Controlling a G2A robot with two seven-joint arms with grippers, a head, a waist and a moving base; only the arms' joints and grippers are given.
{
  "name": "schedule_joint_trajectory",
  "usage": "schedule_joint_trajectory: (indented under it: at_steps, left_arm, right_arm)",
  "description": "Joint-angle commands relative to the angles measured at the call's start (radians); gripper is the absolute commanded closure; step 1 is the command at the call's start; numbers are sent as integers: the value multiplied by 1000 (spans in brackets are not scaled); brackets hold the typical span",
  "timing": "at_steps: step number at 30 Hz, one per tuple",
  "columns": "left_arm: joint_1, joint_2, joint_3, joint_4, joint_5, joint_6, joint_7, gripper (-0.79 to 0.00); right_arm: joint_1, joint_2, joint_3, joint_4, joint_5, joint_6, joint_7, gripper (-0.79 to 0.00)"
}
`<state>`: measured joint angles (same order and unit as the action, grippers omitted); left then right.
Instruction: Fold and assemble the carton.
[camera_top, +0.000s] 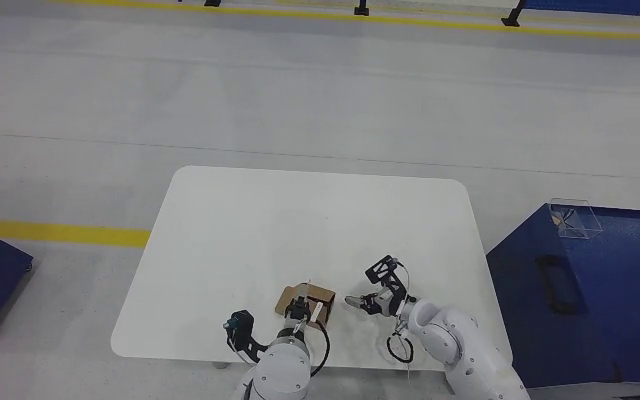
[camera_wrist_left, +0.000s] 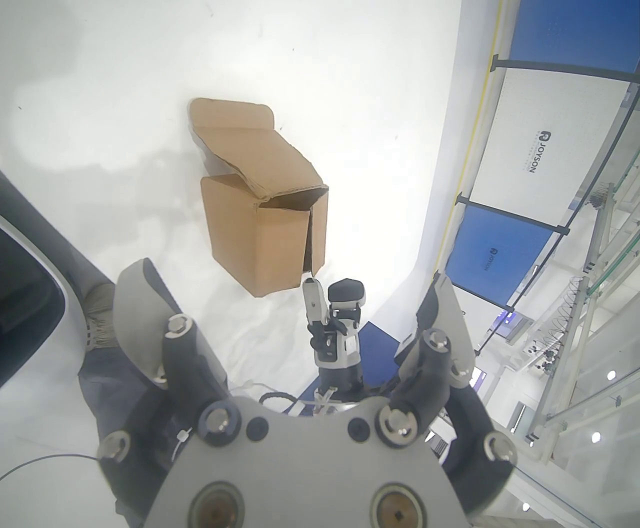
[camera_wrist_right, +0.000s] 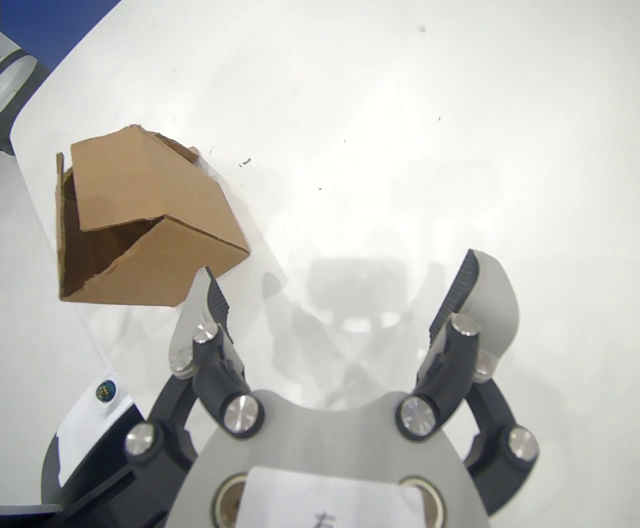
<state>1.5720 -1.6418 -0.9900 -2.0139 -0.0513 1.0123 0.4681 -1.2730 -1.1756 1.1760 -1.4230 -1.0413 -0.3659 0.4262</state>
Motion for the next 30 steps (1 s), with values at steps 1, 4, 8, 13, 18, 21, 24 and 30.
schedule_joint_trajectory:
  at_steps: [1,4,8,13,18,21,24,30]
  left_arm:
    - [0,0,0,0,0,0,0,-785]
    - [0,0,0,0,0,0,0,-785]
    - [0,0,0,0,0,0,0,-785]
    - [0,0,0,0,0,0,0,-785]
    - [0,0,0,0,0,0,0,-785]
    - [0,0,0,0,0,0,0,-785]
    - [0,0,0,0,0,0,0,-785]
    - [0,0,0,0,0,0,0,-785]
  right_arm:
    - [26,-7,-29,36,5,5,-3,-785]
    - [69,-22,-73,89,18,17,-12,-785]
    - [138,-42,-119,170,47,29,-35,-785]
    - [199,-67,-177,228,78,30,-61,-785]
    - [242,-85,-209,275,80,50,-102,-785]
    - [235,-87,-191,268,113,69,-147,-785]
    - [216,-85,-165,241,139,80,-191,-785]
    - [216,-85,-165,241,139,80,-191,-785]
